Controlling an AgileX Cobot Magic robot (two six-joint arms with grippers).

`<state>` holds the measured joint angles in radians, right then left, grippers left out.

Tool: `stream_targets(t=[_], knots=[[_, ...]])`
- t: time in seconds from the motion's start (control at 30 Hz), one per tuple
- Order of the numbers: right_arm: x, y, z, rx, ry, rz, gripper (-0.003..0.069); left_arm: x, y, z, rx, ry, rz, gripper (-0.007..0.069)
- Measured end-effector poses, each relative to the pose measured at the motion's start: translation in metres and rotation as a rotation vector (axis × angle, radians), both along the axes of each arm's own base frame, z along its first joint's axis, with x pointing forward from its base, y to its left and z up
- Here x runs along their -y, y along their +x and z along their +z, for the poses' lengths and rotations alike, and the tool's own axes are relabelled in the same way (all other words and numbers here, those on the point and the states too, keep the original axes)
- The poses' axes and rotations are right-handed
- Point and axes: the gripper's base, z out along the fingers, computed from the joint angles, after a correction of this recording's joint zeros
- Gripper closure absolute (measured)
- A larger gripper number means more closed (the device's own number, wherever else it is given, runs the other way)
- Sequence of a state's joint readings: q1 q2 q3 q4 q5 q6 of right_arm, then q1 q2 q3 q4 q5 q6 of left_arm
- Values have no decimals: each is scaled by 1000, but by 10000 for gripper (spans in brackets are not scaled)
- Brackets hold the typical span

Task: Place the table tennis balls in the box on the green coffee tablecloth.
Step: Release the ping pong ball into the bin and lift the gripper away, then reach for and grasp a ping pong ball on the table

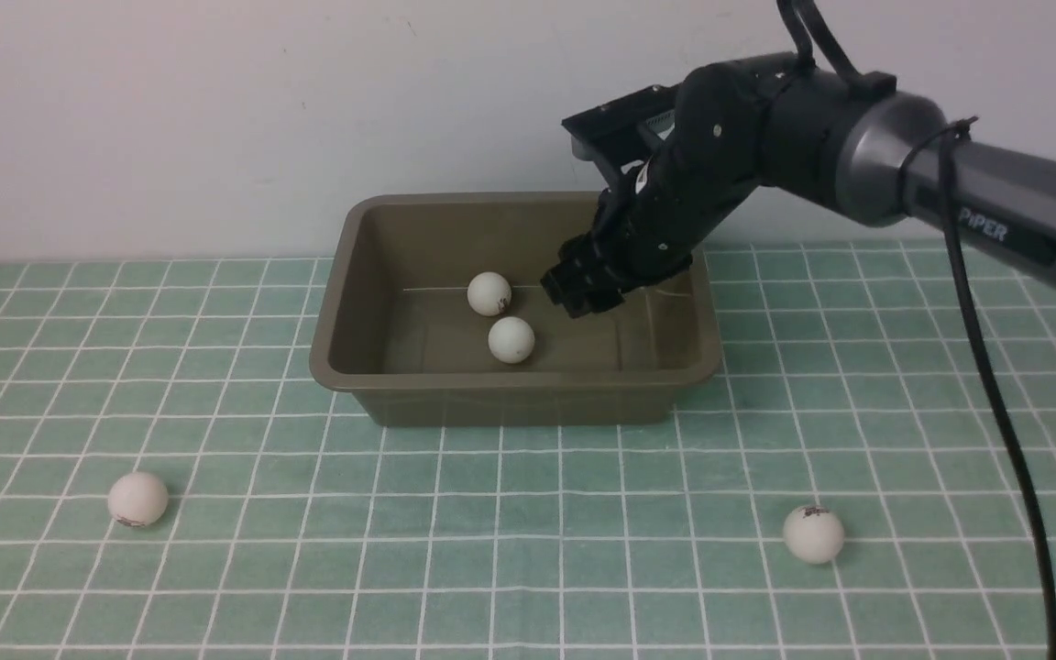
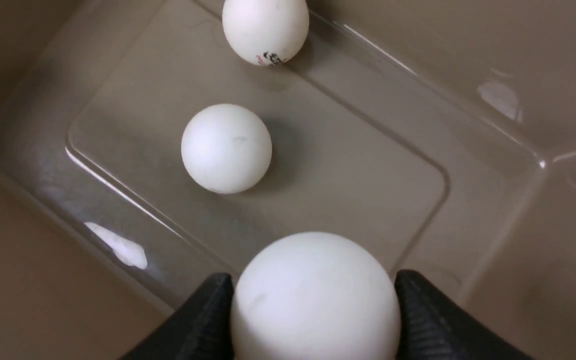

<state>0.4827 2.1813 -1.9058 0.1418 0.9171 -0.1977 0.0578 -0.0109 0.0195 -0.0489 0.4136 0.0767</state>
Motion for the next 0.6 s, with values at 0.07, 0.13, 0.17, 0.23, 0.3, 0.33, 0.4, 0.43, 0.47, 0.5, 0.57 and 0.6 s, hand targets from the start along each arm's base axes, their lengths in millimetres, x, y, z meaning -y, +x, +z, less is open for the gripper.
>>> stream_targets(t=[0.07, 0.13, 0.17, 0.23, 0.3, 0.33, 0.4, 0.43, 0.47, 0.5, 0.57, 0.6], knots=[[0, 0, 0, 2, 2, 0, 267, 0, 0, 0, 0, 0, 0, 629], [0, 0, 0, 0, 4, -1, 244, 0, 0, 0, 0, 0, 0, 629], [0, 0, 0, 0, 4, -1, 237, 0, 0, 0, 0, 0, 0, 629], [0, 0, 0, 0, 4, -1, 234, 0, 0, 0, 0, 0, 0, 629], [0, -1, 0, -6, 0, 1, 232, 0, 0, 0, 0, 0, 0, 629], [0, -1, 1, -9, -3, 2, 232, 0, 0, 0, 0, 0, 0, 629], [2, -3, 5, -8, -15, 6, 232, 0, 0, 0, 0, 0, 0, 629], [4, -4, 8, -6, -27, 9, 232, 0, 0, 0, 0, 0, 0, 629], [5, -6, 13, -1, -35, 11, 232, 0, 0, 0, 0, 0, 0, 629], [7, -7, 17, 4, -51, 15, 232, 0, 0, 0, 0, 0, 0, 629], [11, -11, 28, 20, -68, 18, 232, 0, 0, 0, 0, 0, 0, 629], [14, -14, 36, 29, -85, 21, 232, 0, 0, 0, 0, 0, 0, 629]])
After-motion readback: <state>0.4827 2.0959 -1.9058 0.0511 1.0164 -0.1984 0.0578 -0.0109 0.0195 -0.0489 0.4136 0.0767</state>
